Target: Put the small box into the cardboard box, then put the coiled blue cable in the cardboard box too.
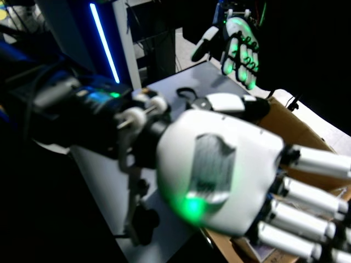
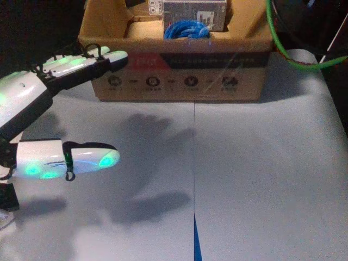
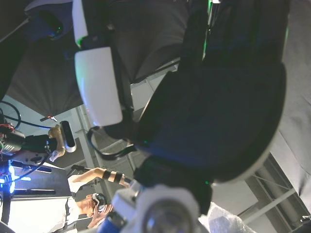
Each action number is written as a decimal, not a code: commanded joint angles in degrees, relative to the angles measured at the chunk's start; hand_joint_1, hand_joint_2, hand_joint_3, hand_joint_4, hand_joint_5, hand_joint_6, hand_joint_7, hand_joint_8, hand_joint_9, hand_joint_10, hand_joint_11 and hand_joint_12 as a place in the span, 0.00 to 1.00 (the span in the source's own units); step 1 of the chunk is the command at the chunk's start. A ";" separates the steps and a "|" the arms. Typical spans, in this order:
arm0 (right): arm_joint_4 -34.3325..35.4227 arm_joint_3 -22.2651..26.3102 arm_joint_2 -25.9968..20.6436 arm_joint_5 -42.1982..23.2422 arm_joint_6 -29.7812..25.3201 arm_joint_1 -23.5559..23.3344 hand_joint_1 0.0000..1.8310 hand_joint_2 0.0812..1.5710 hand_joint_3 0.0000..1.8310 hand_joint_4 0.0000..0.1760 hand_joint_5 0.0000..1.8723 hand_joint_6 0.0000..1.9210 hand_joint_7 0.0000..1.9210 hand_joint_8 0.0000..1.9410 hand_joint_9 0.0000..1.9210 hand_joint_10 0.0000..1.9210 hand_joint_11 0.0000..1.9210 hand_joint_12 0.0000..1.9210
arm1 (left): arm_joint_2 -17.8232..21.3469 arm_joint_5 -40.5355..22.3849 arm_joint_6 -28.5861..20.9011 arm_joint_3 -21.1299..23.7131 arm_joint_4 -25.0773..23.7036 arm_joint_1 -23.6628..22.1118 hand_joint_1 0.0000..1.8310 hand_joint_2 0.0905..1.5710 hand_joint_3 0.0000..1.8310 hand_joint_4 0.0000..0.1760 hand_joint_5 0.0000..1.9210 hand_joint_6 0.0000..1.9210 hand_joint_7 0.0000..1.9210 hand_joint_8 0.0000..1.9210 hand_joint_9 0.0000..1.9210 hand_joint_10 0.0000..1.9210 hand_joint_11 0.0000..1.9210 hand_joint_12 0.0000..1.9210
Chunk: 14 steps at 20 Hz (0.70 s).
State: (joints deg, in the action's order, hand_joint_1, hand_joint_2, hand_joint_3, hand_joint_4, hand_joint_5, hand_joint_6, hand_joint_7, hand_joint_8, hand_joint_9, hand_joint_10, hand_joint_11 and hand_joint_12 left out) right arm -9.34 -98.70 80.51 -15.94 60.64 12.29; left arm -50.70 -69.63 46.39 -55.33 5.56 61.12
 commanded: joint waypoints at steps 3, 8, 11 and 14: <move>-0.64 2.97 -2.42 -8.27 -0.30 -1.21 0.30 0.51 0.00 1.00 0.00 0.00 0.00 0.00 0.00 0.00 0.00 0.00 | -0.41 -7.12 -0.55 -0.11 0.35 -0.66 0.33 0.56 0.00 0.64 0.14 0.00 0.11 0.00 0.10 0.00 0.09 0.07; -2.88 14.48 -13.10 -16.57 -0.30 -1.12 0.29 0.52 0.00 1.00 0.00 0.00 0.00 0.00 0.00 0.00 0.00 0.00 | -0.20 -7.98 -0.54 -0.06 1.22 -0.66 0.34 0.55 0.00 0.56 0.14 0.00 0.10 0.00 0.09 0.00 0.09 0.06; -2.61 24.28 -22.77 -26.53 -0.32 3.30 0.28 0.52 0.00 1.00 0.00 0.00 0.00 0.00 0.00 0.00 0.00 0.00 | 0.23 -9.64 -0.52 0.46 1.99 -0.46 0.32 0.54 0.00 0.71 0.14 0.00 0.11 0.00 0.09 0.00 0.10 0.03; 1.17 30.56 -28.88 -35.71 -0.32 9.80 0.29 0.54 0.00 0.97 0.02 0.00 0.00 0.00 0.00 0.00 0.03 0.01 | 0.74 -11.37 -0.47 1.00 3.01 0.35 0.32 0.55 0.00 0.51 0.13 0.00 0.10 0.00 0.08 0.00 0.12 0.02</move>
State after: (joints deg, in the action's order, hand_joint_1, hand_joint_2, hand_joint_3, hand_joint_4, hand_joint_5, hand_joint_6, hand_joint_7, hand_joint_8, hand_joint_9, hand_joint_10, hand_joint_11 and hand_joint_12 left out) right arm -10.07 -67.26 50.85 -41.89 60.62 23.77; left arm -50.13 -73.45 46.26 -54.13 8.45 62.00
